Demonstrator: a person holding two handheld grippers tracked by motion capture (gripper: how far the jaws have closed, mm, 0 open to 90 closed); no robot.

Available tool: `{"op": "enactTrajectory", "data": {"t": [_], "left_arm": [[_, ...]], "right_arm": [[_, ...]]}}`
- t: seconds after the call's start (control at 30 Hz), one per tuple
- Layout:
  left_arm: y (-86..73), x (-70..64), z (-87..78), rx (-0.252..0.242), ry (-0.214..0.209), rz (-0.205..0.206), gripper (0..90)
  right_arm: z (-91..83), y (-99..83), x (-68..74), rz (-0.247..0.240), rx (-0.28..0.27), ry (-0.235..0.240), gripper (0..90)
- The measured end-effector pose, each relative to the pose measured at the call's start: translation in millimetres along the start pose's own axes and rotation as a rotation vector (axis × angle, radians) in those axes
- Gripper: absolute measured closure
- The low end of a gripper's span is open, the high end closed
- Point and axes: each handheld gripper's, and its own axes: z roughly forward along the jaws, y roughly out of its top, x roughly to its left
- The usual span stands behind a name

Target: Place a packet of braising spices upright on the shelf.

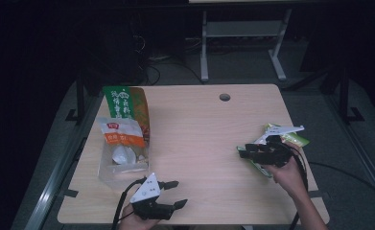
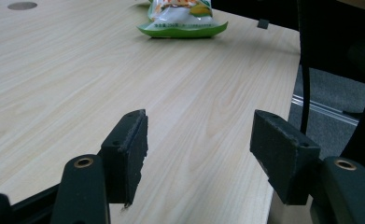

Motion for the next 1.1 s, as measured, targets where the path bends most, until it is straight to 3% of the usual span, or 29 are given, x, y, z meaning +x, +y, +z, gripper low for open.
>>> {"op": "enactTrajectory", "data": {"t": [0.03,0.2,0.3,0.47,0.53,0.77,1.1], "left_arm": [[0.0,-0.3,0.4,0.002,-0.001,0.000,36.5],[-0.5,-0.9,1.9,0.004,-0.007,0.000,36.7],[-0.7,-0.4,2.1,0.007,-0.008,-0.003,36.7],[-0.8,-1.6,2.4,0.003,-0.014,-0.004,36.7],[-0.7,-1.6,2.3,0.002,-0.015,-0.004,36.8],[-0.7,-1.7,3.1,0.006,-0.017,0.002,36.8],[-0.7,-1.7,3.0,0.006,-0.016,0.003,36.7]], "right_arm": [[-4.4,-2.3,-4.6,0.007,0.002,-0.037,50.3],[-15.4,-9.8,-26.6,0.054,0.003,-0.132,45.2],[-16.8,-14.6,-35.3,0.055,0.004,-0.198,41.6],[-17.5,-18.7,-50.9,0.091,-0.008,-0.248,37.3],[-13.0,-22.0,-56.0,0.102,0.023,-0.237,36.4],[-9.4,-25.6,-54.5,0.100,0.033,-0.181,40.6],[0.4,-35.6,-26.9,0.064,0.020,-0.104,42.9]]}}
